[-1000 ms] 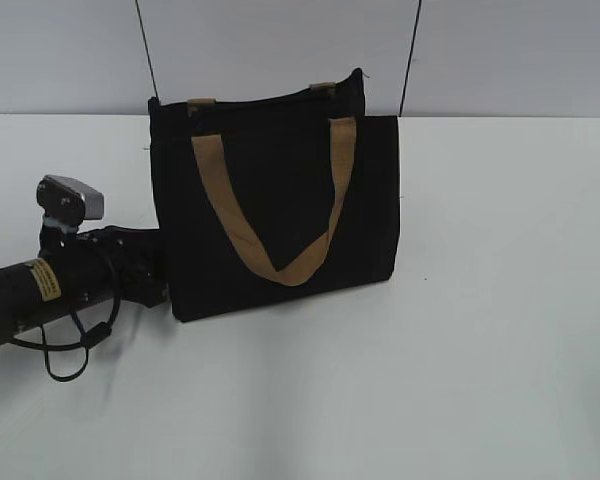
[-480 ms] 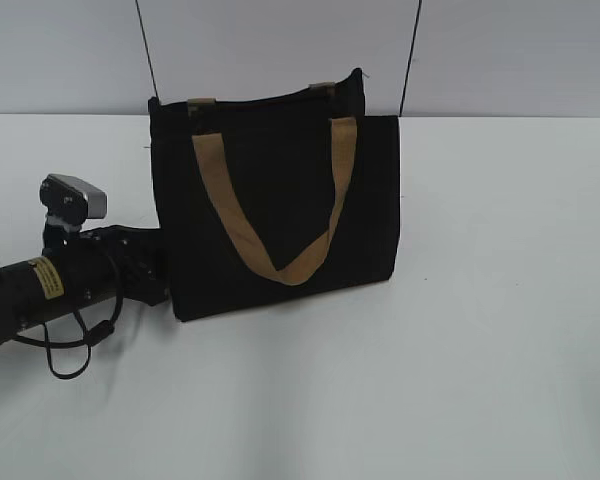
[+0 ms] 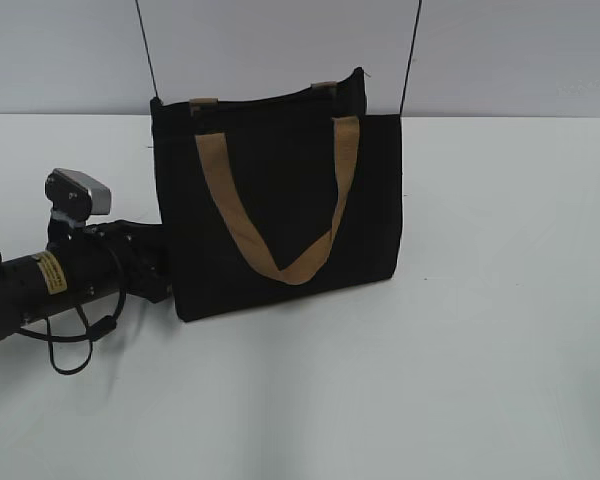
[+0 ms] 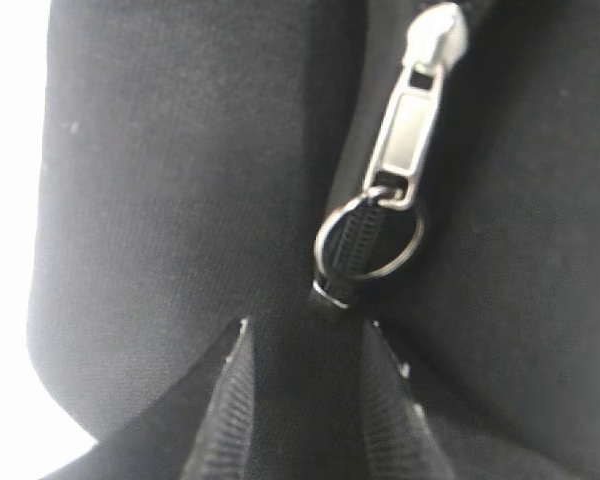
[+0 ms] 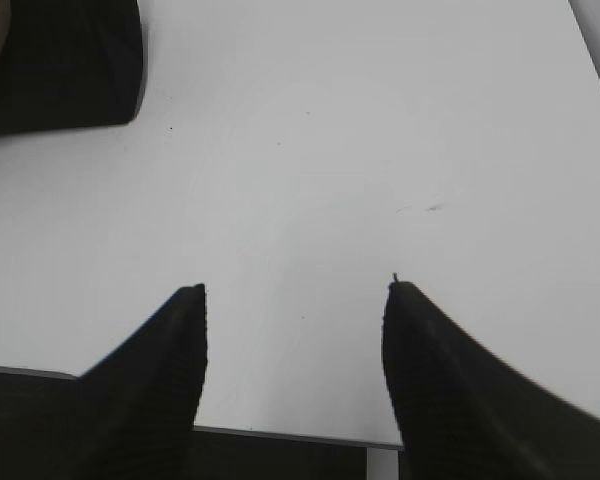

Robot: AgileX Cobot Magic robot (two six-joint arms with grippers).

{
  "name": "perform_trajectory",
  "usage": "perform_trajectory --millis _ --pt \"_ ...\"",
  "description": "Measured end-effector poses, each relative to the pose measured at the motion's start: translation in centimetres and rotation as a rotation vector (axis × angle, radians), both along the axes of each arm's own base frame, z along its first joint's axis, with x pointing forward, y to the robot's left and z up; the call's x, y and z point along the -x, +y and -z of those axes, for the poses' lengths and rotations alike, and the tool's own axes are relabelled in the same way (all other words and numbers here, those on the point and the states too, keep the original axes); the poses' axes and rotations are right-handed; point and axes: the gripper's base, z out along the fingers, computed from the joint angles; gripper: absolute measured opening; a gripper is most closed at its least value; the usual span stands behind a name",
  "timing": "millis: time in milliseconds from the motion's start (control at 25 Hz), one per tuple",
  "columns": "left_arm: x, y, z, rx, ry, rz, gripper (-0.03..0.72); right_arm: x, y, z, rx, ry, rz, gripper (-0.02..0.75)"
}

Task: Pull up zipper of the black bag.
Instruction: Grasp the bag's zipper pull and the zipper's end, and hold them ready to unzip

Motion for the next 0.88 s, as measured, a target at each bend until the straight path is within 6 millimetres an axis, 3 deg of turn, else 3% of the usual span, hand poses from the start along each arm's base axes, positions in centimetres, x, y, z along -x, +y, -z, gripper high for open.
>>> perform_trajectory --millis 880 --pt "-0.1 -0.04 -0.67 0.002 -0.021 0.003 0.253 0.0 0.0 0.0 0.0 0.0 0.0 0.428"
